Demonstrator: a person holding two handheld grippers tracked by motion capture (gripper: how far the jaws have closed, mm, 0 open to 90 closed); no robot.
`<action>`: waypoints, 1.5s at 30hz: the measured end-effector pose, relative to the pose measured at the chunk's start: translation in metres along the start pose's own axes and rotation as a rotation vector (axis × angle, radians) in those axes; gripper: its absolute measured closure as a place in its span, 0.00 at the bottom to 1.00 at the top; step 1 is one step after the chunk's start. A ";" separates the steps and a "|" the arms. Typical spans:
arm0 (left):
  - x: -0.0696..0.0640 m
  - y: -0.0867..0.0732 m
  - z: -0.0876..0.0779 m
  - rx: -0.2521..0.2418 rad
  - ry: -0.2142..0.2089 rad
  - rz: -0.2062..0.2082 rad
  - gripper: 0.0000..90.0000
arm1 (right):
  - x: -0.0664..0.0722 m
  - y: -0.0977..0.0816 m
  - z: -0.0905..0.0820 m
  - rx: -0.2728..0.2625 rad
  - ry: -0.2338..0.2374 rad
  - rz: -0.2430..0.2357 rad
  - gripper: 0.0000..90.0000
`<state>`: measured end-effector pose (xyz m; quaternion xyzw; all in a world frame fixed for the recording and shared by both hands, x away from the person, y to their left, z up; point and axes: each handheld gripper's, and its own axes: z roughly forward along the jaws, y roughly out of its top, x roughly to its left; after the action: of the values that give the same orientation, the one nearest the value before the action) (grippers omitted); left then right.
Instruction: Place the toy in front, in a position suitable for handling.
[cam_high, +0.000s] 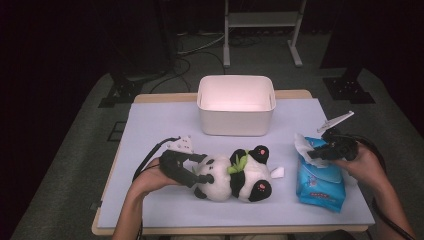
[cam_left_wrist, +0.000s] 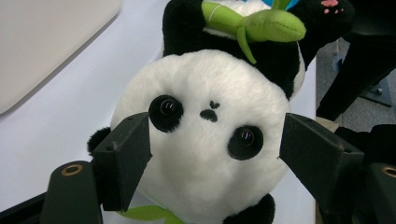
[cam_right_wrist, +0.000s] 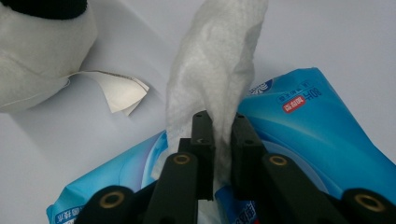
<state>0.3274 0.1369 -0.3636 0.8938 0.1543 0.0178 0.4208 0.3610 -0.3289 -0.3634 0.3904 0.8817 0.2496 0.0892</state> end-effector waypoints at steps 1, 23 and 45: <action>0.000 0.000 0.001 0.002 -0.001 -0.001 0.25 | -0.001 -0.001 -0.001 -0.005 0.005 0.005 0.94; 0.002 -0.008 0.007 0.001 0.006 0.003 0.22 | -0.006 -0.009 -0.038 -0.162 0.092 0.055 0.95; 0.000 -0.008 0.006 0.018 0.012 0.017 0.20 | -0.003 0.000 -0.063 -0.182 0.096 0.026 0.95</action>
<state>0.3268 0.1374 -0.3733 0.8986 0.1493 0.0253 0.4118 0.3409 -0.3542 -0.3088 0.3797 0.8535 0.3481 0.0787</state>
